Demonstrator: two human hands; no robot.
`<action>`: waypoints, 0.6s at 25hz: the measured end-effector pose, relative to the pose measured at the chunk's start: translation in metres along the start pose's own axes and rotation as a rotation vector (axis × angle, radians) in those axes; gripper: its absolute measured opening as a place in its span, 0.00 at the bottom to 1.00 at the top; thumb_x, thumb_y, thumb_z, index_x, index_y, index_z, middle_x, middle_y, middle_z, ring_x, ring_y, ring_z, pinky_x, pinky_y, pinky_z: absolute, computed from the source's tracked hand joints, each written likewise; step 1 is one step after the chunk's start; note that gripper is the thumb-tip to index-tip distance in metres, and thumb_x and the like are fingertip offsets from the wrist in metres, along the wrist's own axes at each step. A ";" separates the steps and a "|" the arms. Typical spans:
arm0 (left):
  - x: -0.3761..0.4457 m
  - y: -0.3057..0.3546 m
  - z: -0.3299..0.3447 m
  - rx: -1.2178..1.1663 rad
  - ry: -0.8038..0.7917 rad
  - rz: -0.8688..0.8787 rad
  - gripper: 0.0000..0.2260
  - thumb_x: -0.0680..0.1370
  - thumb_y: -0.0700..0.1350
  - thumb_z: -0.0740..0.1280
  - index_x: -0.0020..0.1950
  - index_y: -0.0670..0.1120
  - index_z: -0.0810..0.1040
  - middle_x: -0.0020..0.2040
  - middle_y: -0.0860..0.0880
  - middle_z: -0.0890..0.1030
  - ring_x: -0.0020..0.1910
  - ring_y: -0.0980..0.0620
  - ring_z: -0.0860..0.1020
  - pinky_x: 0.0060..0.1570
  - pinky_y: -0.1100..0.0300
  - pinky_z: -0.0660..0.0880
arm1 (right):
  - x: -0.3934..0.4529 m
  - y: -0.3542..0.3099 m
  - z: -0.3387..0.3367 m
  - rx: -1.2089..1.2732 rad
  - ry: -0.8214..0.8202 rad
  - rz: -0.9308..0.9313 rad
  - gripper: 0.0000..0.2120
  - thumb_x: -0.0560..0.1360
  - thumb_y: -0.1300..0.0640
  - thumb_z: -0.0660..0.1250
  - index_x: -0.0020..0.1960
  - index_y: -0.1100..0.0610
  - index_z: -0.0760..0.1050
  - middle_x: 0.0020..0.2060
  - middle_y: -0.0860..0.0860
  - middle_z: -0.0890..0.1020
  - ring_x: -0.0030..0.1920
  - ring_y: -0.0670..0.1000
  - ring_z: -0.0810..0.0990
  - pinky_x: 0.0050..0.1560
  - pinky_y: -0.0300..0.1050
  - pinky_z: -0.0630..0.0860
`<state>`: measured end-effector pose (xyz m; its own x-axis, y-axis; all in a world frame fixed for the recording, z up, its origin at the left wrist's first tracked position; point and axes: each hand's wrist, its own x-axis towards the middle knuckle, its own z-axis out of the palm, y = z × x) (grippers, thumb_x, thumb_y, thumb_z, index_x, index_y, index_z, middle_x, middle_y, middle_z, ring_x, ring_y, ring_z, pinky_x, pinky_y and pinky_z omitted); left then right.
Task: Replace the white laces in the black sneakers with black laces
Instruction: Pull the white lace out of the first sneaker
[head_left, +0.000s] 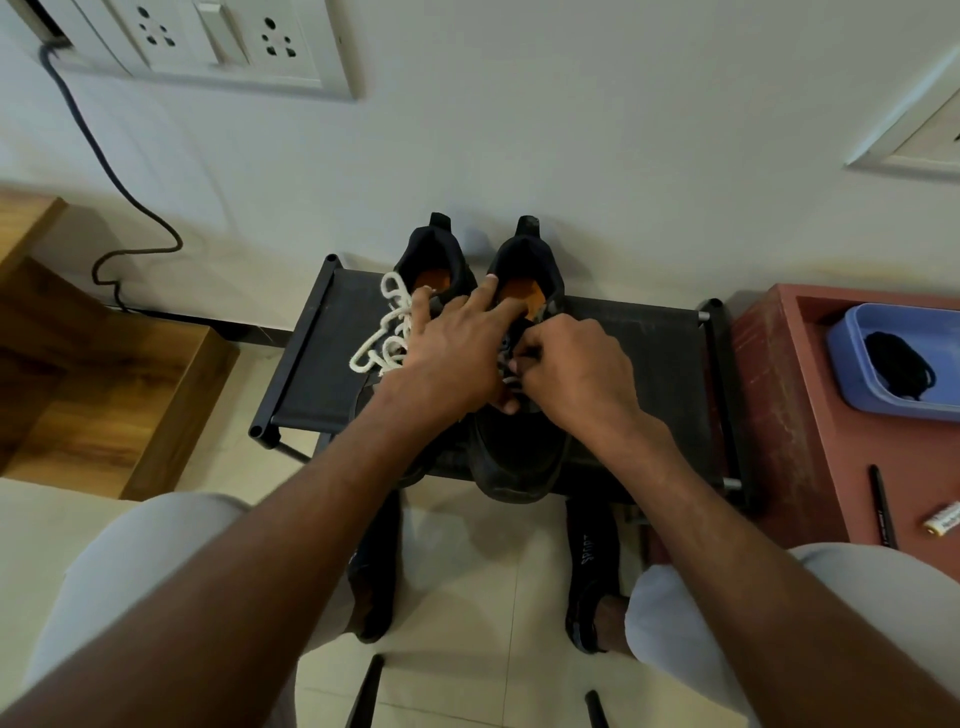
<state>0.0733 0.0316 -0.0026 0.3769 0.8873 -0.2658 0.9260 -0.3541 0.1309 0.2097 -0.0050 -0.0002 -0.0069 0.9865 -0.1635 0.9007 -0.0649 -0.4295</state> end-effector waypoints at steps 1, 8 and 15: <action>0.003 0.000 0.002 -0.003 0.009 -0.011 0.50 0.64 0.60 0.82 0.80 0.56 0.60 0.84 0.47 0.53 0.81 0.44 0.61 0.78 0.36 0.44 | 0.000 0.000 -0.001 0.006 0.012 0.017 0.06 0.80 0.50 0.72 0.56 0.47 0.85 0.45 0.47 0.85 0.41 0.48 0.83 0.41 0.45 0.81; 0.005 -0.004 0.010 -0.064 0.036 -0.023 0.48 0.62 0.59 0.83 0.74 0.50 0.62 0.74 0.49 0.69 0.74 0.44 0.70 0.78 0.39 0.51 | 0.003 0.013 -0.024 0.078 0.138 0.107 0.04 0.78 0.54 0.71 0.49 0.48 0.85 0.40 0.46 0.84 0.38 0.48 0.82 0.40 0.43 0.78; 0.004 -0.004 0.008 -0.087 0.057 -0.030 0.52 0.60 0.61 0.84 0.75 0.48 0.60 0.74 0.51 0.72 0.74 0.46 0.71 0.79 0.39 0.49 | 0.002 0.000 -0.012 0.046 0.086 0.118 0.05 0.79 0.51 0.72 0.52 0.48 0.85 0.42 0.46 0.85 0.40 0.48 0.82 0.42 0.47 0.81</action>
<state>0.0711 0.0345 -0.0115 0.3449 0.9134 -0.2162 0.9305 -0.3023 0.2070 0.2155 -0.0009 0.0103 0.1368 0.9808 -0.1391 0.8724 -0.1858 -0.4521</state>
